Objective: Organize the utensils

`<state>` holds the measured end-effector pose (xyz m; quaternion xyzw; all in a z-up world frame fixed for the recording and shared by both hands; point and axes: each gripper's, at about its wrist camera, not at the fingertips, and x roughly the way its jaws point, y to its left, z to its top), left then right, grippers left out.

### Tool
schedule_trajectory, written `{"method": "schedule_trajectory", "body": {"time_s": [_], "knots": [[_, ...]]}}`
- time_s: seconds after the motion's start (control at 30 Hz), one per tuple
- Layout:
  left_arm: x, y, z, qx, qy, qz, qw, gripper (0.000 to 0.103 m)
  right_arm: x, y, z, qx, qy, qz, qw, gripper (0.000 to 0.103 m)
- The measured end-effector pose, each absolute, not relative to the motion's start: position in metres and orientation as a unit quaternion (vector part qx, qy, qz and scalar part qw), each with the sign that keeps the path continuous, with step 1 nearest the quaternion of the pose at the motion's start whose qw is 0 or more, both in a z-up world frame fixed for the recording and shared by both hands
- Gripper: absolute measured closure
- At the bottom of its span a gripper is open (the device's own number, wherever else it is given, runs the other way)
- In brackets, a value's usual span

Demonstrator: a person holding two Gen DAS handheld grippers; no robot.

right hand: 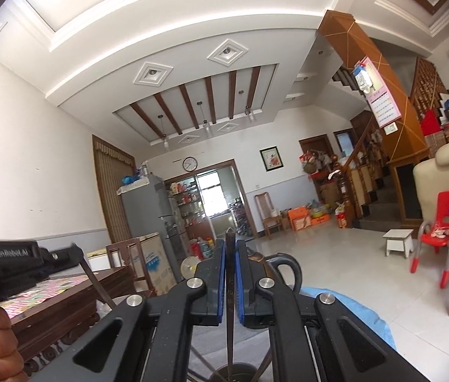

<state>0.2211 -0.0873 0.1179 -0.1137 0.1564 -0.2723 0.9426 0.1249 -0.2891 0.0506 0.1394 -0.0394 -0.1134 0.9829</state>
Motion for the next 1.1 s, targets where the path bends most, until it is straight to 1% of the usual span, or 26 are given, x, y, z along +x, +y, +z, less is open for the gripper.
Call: {"method": "schedule_trajectory", "body": {"time_s": [0.1,0.23,0.63,0.83,1.1], "knots": [[0.219,-0.096,0.116,-0.112,0.136,-0.273,0.946,0.097,0.133,-0.292,0.045,0.139,-0.031,-0.120,0.982,0.097],[0.221,-0.110,0.106,-0.102,0.130,-0.265,0.950,0.097,0.140,-0.299,0.034,0.152,-0.012,-0.122,0.981,0.097],[0.234,-0.139,0.062,-0.056,0.179,-0.249,0.950,0.097,0.150,-0.304,0.016,0.164,0.035,-0.105,0.980,0.097],[0.232,-0.137,0.053,-0.044,0.190,-0.241,0.951,0.097,0.157,-0.311,0.004,0.193,0.069,-0.095,0.974,0.097],[0.231,-0.131,0.049,-0.045,0.200,-0.237,0.950,0.097,0.160,-0.314,-0.003,0.204,0.088,-0.095,0.970,0.097]]}}
